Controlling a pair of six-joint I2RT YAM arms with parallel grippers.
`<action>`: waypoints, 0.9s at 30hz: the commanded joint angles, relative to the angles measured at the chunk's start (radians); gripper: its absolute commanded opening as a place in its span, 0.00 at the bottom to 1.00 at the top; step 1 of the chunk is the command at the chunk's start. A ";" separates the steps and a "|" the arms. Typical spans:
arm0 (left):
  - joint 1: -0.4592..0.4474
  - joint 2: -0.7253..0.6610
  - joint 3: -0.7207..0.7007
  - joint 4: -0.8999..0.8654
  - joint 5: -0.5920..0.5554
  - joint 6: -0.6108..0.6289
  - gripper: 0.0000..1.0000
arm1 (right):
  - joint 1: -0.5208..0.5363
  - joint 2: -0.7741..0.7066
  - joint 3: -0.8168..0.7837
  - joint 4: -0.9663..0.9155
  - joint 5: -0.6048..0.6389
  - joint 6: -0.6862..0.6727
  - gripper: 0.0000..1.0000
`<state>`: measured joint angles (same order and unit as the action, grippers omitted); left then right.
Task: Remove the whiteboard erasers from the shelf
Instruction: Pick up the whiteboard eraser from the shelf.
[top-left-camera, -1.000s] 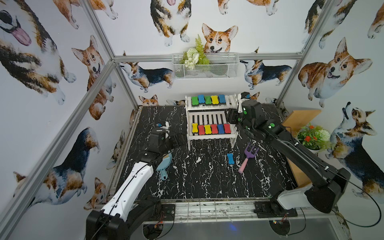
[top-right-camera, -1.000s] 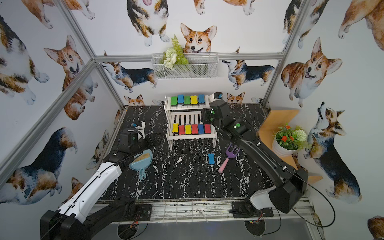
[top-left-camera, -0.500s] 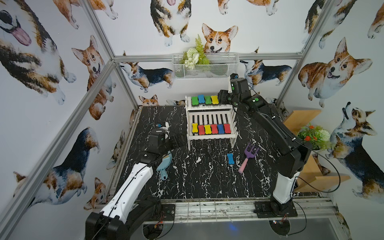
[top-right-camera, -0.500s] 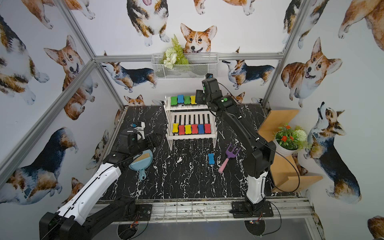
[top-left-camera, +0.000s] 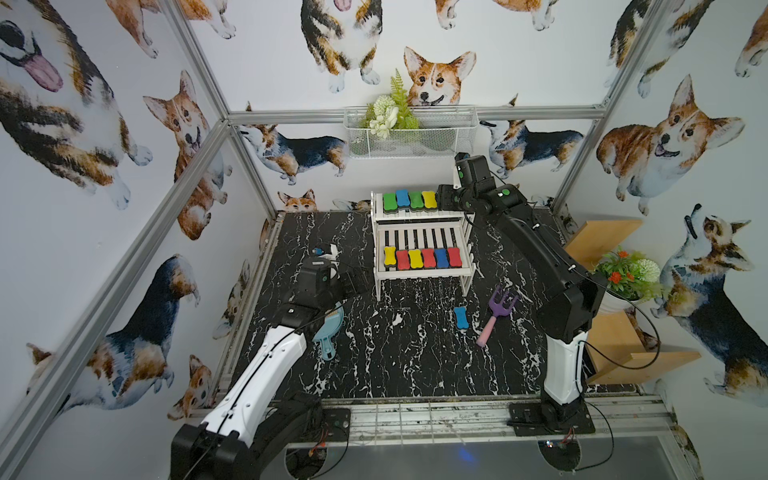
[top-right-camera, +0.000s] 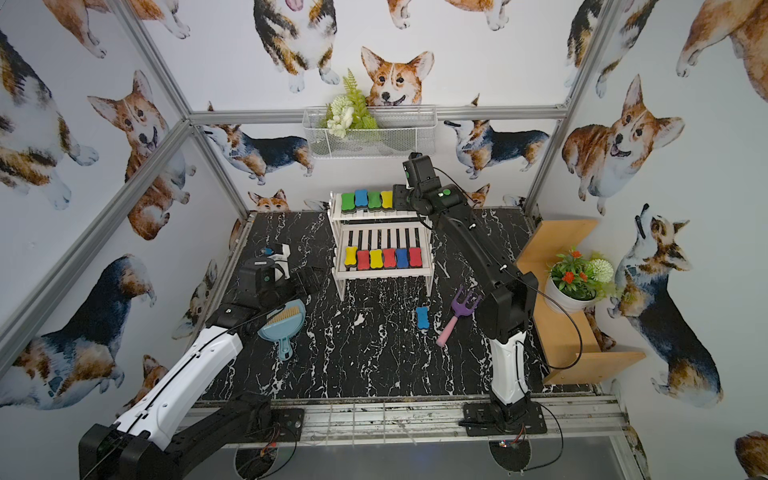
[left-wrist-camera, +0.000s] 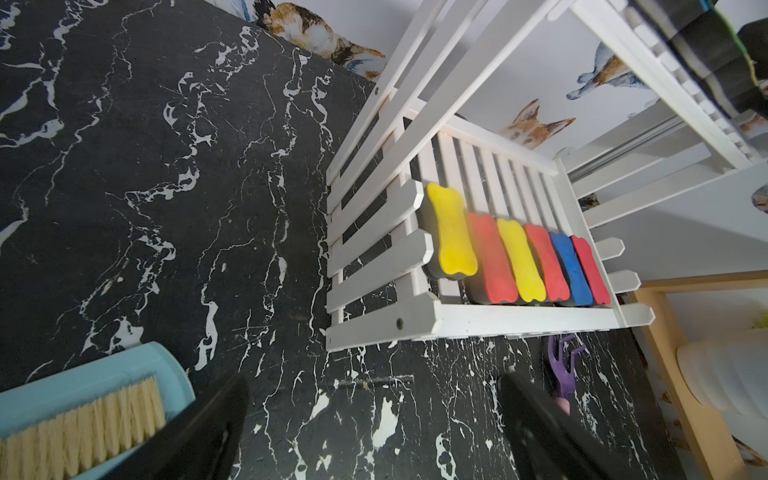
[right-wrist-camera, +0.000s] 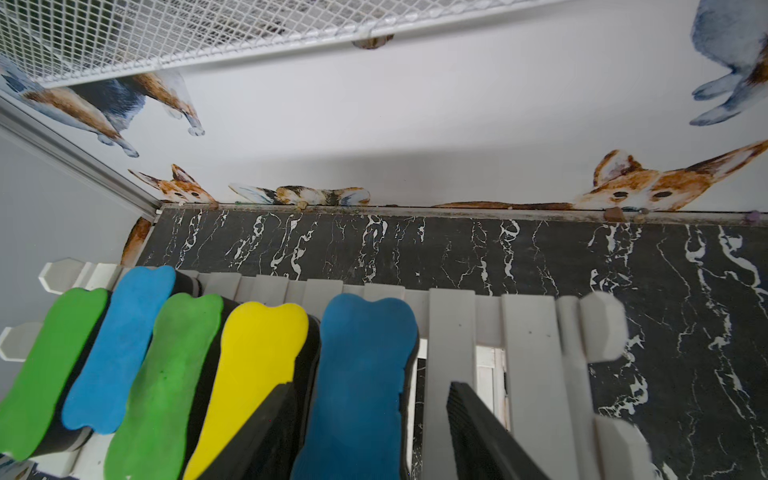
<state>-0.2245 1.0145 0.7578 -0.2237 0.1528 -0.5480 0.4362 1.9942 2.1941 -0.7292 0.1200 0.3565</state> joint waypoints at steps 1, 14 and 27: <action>-0.001 0.000 -0.003 0.010 -0.010 0.013 1.00 | -0.003 0.010 0.009 -0.012 -0.005 -0.019 0.64; -0.002 0.003 -0.005 0.012 -0.011 0.011 1.00 | -0.005 0.021 0.018 -0.034 0.072 -0.030 0.59; -0.001 0.012 -0.005 0.018 -0.007 0.008 1.00 | -0.005 0.052 0.078 -0.051 0.031 -0.050 0.62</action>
<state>-0.2245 1.0248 0.7544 -0.2214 0.1421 -0.5484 0.4313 2.0342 2.2646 -0.7475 0.1593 0.3237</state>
